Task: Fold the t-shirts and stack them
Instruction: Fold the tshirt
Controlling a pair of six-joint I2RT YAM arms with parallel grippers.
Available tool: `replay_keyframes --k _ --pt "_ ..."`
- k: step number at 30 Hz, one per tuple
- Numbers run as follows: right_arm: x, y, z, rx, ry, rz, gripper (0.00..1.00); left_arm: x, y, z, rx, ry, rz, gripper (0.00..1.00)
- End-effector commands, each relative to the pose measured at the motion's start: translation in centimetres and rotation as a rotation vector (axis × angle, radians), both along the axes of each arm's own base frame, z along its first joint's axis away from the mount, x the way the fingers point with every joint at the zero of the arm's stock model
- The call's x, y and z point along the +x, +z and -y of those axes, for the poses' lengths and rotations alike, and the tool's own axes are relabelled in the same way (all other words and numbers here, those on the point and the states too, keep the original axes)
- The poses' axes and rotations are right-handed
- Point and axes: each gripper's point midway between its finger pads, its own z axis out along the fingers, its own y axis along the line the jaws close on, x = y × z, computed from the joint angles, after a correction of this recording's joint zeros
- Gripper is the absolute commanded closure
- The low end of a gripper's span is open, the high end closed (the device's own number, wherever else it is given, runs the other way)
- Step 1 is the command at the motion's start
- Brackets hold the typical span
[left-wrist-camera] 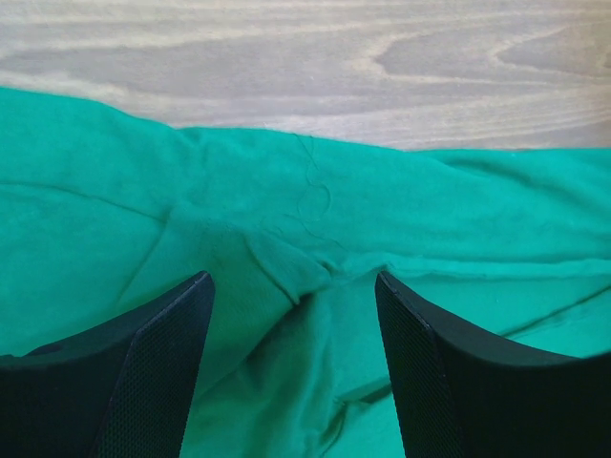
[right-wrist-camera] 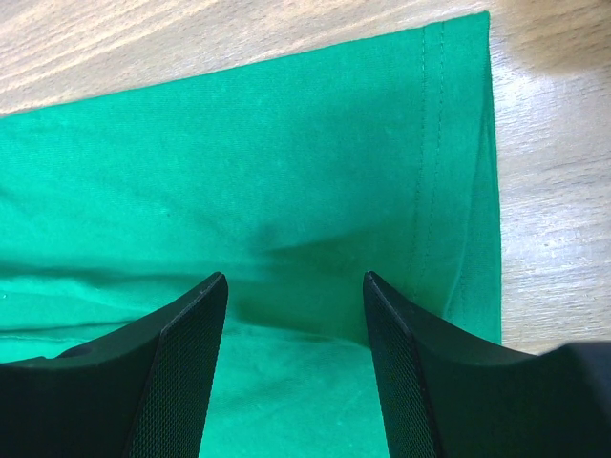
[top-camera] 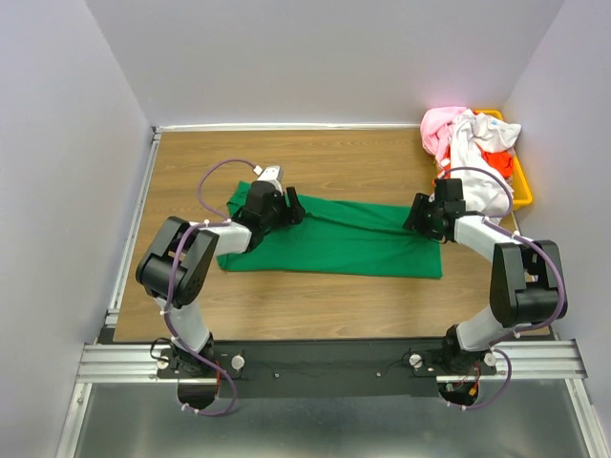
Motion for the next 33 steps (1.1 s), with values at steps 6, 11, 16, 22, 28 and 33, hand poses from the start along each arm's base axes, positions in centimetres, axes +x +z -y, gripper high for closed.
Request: replay_keyframes --k 6,11,16,22,28,33 --pt "0.0 -0.4 -0.4 0.008 0.009 -0.001 0.34 -4.2 0.3 1.6 -0.060 -0.035 -0.017 0.24" --pt "0.1 -0.5 -0.4 0.009 0.009 -0.005 0.34 -5.6 2.1 1.4 -0.111 -0.028 0.003 0.24" --pt "0.2 -0.7 -0.4 0.009 0.011 -0.006 0.34 -4.9 5.4 -0.3 -0.077 0.046 0.088 0.24" --pt "0.2 -1.0 -0.5 0.014 0.013 -0.013 0.34 -0.9 3.5 -2.5 0.156 0.158 0.065 0.26" --pt "0.2 -1.1 -0.5 0.012 0.017 -0.014 0.34 1.8 0.7 -3.8 0.295 0.242 0.013 0.40" --pt "0.1 -1.1 -0.6 0.015 0.020 -0.016 0.35 2.5 -1.2 -4.0 0.322 0.258 -0.031 0.44"
